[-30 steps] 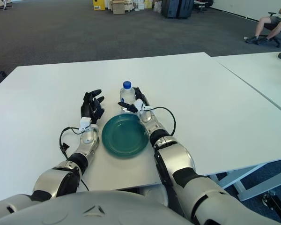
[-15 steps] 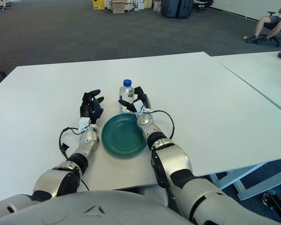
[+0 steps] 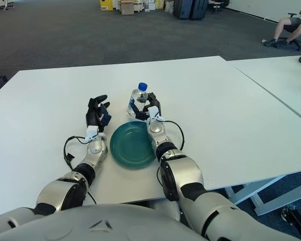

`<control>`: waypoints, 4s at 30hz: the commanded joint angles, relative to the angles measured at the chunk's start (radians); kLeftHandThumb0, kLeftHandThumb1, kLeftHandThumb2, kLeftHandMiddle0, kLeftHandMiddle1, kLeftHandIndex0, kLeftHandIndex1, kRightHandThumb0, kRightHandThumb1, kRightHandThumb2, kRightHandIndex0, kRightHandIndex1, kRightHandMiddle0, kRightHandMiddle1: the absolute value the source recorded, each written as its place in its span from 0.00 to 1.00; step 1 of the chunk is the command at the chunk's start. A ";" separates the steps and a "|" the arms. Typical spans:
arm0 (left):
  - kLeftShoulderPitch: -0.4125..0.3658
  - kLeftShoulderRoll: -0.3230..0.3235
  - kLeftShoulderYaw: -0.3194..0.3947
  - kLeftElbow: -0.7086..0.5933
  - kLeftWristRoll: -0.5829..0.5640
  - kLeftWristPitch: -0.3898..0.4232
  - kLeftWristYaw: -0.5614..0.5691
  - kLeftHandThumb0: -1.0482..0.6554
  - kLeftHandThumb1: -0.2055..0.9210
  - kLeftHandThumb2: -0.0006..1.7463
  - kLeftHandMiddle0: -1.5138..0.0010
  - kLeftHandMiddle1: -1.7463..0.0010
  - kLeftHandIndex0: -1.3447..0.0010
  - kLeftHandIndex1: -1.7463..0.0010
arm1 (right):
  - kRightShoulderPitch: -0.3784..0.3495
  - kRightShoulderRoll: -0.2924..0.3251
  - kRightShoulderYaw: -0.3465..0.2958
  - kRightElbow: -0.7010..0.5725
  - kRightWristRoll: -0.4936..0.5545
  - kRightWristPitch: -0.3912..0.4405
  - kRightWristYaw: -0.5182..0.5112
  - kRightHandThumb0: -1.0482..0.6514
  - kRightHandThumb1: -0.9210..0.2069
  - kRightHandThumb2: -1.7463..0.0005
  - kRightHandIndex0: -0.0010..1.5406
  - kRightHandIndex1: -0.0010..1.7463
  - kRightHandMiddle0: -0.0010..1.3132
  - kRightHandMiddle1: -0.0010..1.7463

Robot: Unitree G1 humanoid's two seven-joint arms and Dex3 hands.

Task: Put the bottle into the plate.

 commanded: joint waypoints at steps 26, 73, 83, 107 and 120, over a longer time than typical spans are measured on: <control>0.036 0.026 -0.021 0.050 0.050 0.006 0.072 0.24 1.00 0.53 0.66 0.59 0.66 0.30 | -0.046 -0.029 -0.104 -0.061 0.068 -0.056 0.016 0.59 0.57 0.24 0.84 1.00 0.78 1.00; 0.017 0.006 -0.005 0.050 0.017 -0.003 0.020 0.22 1.00 0.52 0.64 0.61 0.65 0.30 | 0.413 -0.300 0.154 -1.068 -0.181 0.077 0.330 0.58 0.53 0.28 0.80 1.00 0.76 1.00; 0.013 0.003 0.002 0.050 0.016 0.003 0.019 0.24 1.00 0.52 0.63 0.61 0.65 0.30 | 0.448 -0.355 0.193 -1.060 -0.232 0.012 0.338 0.57 0.52 0.30 0.81 1.00 0.76 1.00; 0.010 -0.001 0.014 0.047 -0.001 0.003 0.021 0.22 1.00 0.52 0.61 0.59 0.66 0.31 | 0.482 -0.417 0.251 -0.932 -0.265 -0.016 0.390 0.54 0.55 0.30 0.80 1.00 0.76 1.00; 0.008 0.004 0.000 0.047 0.015 -0.004 0.045 0.22 1.00 0.53 0.61 0.59 0.65 0.31 | 0.472 -0.446 0.305 -0.853 -0.359 -0.147 0.319 0.53 0.54 0.31 0.82 1.00 0.77 1.00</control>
